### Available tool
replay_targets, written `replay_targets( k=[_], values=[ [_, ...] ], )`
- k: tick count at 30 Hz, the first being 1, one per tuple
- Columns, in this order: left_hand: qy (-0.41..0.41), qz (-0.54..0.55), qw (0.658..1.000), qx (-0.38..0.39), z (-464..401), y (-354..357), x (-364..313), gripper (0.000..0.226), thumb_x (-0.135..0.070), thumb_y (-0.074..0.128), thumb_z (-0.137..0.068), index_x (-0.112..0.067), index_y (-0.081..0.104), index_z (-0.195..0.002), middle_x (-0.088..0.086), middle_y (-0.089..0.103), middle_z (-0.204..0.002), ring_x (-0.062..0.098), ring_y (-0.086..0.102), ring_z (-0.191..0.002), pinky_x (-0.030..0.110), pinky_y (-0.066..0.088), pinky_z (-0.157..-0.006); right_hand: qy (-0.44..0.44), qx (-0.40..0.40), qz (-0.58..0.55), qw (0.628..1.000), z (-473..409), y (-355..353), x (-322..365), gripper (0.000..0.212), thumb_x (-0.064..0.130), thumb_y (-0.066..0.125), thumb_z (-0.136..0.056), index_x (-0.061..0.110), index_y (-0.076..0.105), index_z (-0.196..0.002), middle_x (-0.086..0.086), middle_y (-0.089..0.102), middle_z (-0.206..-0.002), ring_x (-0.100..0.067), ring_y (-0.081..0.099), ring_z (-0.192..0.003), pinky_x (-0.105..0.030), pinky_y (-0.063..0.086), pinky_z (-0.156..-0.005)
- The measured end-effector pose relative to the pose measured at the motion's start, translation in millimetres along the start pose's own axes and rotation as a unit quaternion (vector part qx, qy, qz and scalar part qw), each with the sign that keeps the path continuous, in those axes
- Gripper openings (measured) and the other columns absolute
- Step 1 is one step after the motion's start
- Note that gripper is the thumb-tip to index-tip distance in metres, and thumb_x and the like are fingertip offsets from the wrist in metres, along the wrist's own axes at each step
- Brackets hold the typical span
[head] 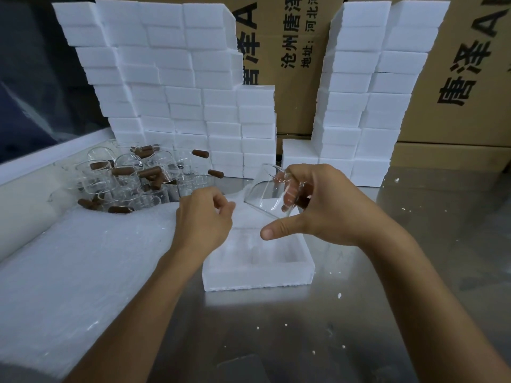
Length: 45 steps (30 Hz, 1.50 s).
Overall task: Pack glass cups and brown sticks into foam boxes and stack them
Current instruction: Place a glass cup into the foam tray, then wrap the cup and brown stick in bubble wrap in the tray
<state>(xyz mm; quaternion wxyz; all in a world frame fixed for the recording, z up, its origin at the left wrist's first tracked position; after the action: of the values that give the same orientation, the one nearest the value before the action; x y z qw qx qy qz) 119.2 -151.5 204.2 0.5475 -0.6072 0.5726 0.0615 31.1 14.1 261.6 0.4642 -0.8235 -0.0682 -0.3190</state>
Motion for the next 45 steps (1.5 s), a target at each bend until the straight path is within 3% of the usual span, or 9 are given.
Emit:
replay_targets(
  k=[6, 11, 17, 23, 27, 32, 36, 41, 45],
  values=[
    [-0.047, 0.108, 0.993, 0.008, -3, 0, 10, 0.026, -0.003, 0.082, -0.074, -0.018, 0.061, -0.067, -0.001, 0.065, -0.069, 0.016, 0.062, -0.064, 0.020, 0.043, -0.056, 0.022, -0.020, -0.033, 0.999, -1, 1, -7, 0.062, 0.070, 0.080, -0.037, 0.023, 0.057, -0.069, 0.000, 0.073, -0.100, -0.001, 0.059, -0.060, -0.014, 0.046, -0.052],
    [-0.024, 0.084, 0.996, -0.013, -8, -6, 10, 0.028, 0.002, 0.068, -0.085, -0.025, 0.072, -0.077, -0.015, 0.065, -0.097, -0.002, 0.055, -0.076, -0.002, 0.036, -0.051, 0.031, -0.090, -0.199, 0.975, 2, -3, -8, 0.053, 0.061, 0.088, -0.043, 0.023, 0.060, -0.066, -0.015, 0.072, -0.099, -0.039, 0.066, -0.085, -0.052, 0.057, -0.073],
    [-0.082, 0.107, 0.991, 0.023, -10, 4, 29, 0.029, 0.002, 0.069, -0.083, -0.027, 0.067, -0.082, -0.010, 0.069, -0.092, 0.010, 0.065, -0.086, 0.017, 0.045, -0.060, 0.054, -0.105, -0.319, 0.940, 3, -2, -7, 0.054, 0.049, 0.097, -0.046, 0.024, 0.050, -0.059, -0.021, 0.067, -0.104, -0.021, 0.052, -0.062, -0.016, 0.036, -0.045],
    [-0.123, 0.200, 0.972, 0.021, -7, 1, 34, 0.030, 0.000, 0.088, -0.066, -0.022, 0.071, -0.076, -0.005, 0.071, -0.061, 0.015, 0.071, -0.073, 0.036, 0.059, -0.081, 0.108, -0.122, -0.428, 0.889, 5, 4, -16, 0.058, 0.049, 0.093, -0.048, 0.022, 0.045, -0.066, -0.009, 0.076, -0.096, -0.019, 0.067, -0.075, -0.034, 0.041, -0.063],
    [-0.108, 0.276, 0.955, 0.007, -6, -4, 20, 0.023, -0.009, 0.092, -0.059, -0.022, 0.074, -0.061, -0.009, 0.059, -0.049, 0.007, 0.059, -0.052, 0.025, 0.055, -0.067, 0.155, -0.105, -0.544, 0.818, 5, 25, -20, 0.048, 0.049, 0.083, -0.051, 0.020, 0.051, -0.071, -0.019, 0.070, -0.116, -0.015, 0.071, -0.082, -0.032, 0.049, -0.076],
    [-0.056, 0.307, 0.949, 0.036, 2, -2, -10, 0.018, -0.024, 0.087, -0.070, -0.021, 0.073, -0.058, -0.005, 0.065, -0.056, 0.004, 0.057, -0.051, 0.013, 0.049, -0.055, 0.163, -0.114, -0.669, 0.717, 3, 45, -14, 0.089, 0.045, 0.079, -0.059, 0.000, 0.047, -0.129, -0.009, 0.073, -0.117, -0.021, 0.071, -0.108, -0.038, 0.051, -0.103],
    [-0.101, 0.391, 0.914, 0.039, 3, 4, -8, 0.015, -0.007, 0.076, -0.082, -0.011, 0.069, -0.070, 0.008, 0.073, -0.074, 0.016, 0.070, -0.058, 0.019, 0.056, -0.059, 0.194, -0.114, -0.636, 0.739, 4, 48, -22, 0.071, 0.054, 0.078, -0.053, 0.020, 0.062, -0.114, -0.002, 0.072, -0.119, -0.024, 0.066, -0.115, -0.046, 0.048, -0.106],
    [-0.034, 0.312, 0.949, -0.042, 1, -16, -9, 0.031, 0.012, 0.062, -0.088, -0.011, 0.048, -0.072, 0.010, 0.069, -0.080, 0.018, 0.071, -0.058, 0.029, 0.059, -0.054, 0.232, -0.137, -0.605, 0.750, 8, 48, -34, 0.083, 0.054, 0.077, -0.059, 0.012, 0.059, -0.128, -0.003, 0.071, -0.120, -0.025, 0.064, -0.116, -0.047, 0.050, -0.103],
    [0.097, 0.125, 0.985, -0.071, 6, -26, -32, 0.043, 0.017, 0.049, -0.084, -0.015, 0.072, -0.068, 0.005, 0.071, -0.084, 0.015, 0.066, -0.073, 0.031, 0.056, -0.073, 0.209, -0.155, -0.627, 0.734, 8, 40, -31, 0.089, 0.048, 0.078, -0.062, 0.005, 0.052, -0.136, -0.005, 0.073, -0.116, -0.017, 0.071, -0.107, -0.045, 0.054, -0.099]
  ],
)
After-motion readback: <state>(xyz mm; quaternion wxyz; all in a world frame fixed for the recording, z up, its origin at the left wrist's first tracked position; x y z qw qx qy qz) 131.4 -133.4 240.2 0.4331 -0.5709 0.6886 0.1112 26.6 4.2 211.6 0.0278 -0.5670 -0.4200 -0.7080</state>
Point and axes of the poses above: each hand's wrist, its own z-axis away from the middle knuckle, its own y-axis out of the palm, x = y × z, the point moved 10 cm from there along -z, towards the middle knuckle
